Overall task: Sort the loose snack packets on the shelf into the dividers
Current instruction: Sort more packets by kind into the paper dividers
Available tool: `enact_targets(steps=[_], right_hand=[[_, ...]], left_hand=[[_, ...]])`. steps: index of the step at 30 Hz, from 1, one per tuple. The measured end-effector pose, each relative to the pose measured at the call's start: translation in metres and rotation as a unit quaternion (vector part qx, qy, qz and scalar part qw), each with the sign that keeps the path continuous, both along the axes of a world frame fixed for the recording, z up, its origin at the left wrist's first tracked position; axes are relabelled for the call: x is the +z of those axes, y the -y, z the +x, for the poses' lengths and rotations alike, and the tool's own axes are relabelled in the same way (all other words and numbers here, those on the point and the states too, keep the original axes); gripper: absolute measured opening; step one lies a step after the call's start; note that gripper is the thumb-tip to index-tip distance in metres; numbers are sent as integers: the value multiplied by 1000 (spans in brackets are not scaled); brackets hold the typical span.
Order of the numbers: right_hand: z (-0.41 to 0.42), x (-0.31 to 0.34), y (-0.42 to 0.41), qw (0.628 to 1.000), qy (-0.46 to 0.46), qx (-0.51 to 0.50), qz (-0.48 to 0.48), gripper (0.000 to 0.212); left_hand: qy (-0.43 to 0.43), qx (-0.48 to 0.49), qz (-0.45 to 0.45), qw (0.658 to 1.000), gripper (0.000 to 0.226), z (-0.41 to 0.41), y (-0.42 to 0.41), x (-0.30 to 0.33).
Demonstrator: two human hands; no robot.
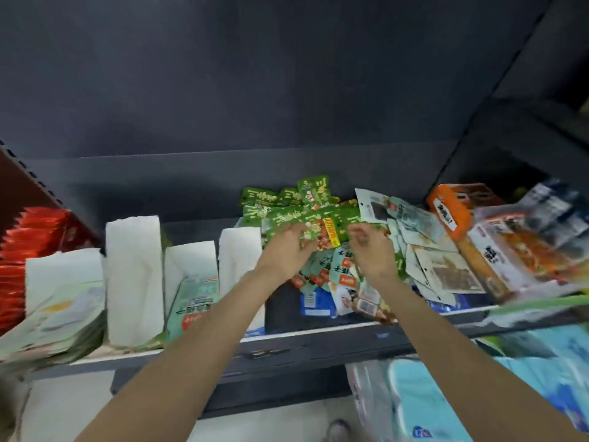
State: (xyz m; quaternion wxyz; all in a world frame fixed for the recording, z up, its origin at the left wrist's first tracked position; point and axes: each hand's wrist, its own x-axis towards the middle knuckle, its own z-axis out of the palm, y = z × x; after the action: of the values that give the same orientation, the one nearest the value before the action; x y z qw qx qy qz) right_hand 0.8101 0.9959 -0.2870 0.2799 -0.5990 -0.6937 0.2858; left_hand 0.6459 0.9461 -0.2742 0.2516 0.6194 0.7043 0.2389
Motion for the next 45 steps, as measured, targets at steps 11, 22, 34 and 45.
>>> enact_targets(steps=[11, 22, 34, 45], right_hand=[[59, -51, -123, 985, 152, 77, -34, 74], [62, -34, -119, 970, 186, 82, 135, 20], [30, 48, -55, 959, -242, 138, 47, 16], [-104, 77, 66, 940, -265, 203, -70, 24]], left_hand=[[-184, 18, -204, 961, 92, 47, -89, -67], [-203, 22, -186, 961, 79, 50, -96, -54], [167, 105, 79, 977, 39, 40, -53, 27], [223, 114, 202, 947, 18, -95, 90, 72]])
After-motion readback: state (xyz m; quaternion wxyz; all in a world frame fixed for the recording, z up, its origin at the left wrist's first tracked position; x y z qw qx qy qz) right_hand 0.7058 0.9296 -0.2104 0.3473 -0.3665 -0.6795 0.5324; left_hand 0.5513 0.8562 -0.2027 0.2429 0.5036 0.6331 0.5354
